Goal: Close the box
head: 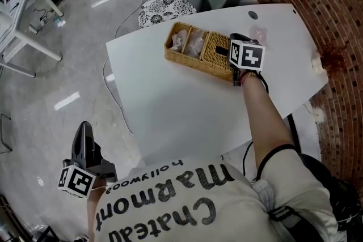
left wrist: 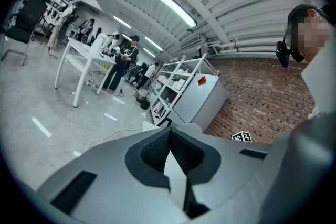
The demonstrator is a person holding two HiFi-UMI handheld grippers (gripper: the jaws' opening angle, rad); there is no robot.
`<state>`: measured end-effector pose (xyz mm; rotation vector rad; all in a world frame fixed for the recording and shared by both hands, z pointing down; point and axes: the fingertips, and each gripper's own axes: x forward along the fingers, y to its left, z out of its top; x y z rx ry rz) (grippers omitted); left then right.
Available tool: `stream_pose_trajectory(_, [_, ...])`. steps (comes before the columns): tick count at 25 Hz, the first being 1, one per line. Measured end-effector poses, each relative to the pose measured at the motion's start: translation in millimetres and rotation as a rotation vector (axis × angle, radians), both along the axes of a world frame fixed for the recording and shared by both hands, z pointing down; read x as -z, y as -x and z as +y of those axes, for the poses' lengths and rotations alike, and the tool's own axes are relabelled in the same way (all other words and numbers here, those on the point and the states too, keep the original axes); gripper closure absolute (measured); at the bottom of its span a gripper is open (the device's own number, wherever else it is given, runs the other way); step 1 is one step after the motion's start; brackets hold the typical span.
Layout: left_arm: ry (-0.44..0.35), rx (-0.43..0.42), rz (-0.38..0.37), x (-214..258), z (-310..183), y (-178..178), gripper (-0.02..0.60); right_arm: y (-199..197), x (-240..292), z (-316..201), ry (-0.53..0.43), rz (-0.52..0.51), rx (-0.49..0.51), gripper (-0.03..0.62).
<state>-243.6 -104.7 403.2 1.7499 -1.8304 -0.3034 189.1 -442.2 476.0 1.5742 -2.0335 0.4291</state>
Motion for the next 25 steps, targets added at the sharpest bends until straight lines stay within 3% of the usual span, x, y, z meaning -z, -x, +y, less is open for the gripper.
stream_pose_trajectory(10, [-0.003,-0.03,-0.021,8,-4,-15,0.58,5,-6,2,0.025,0.039,0.039,0.574])
stream_pose_trajectory(18, [0.018,-0.083,-0.038,8,2,-43,0.58,5,-6,0,0.071,-0.049,0.049,0.572])
stream_pose_trajectory(25, [-0.006,-0.067,-0.038,16,15,-49,0.58,2,-3,5,0.076,-0.082,0.057,0.556])
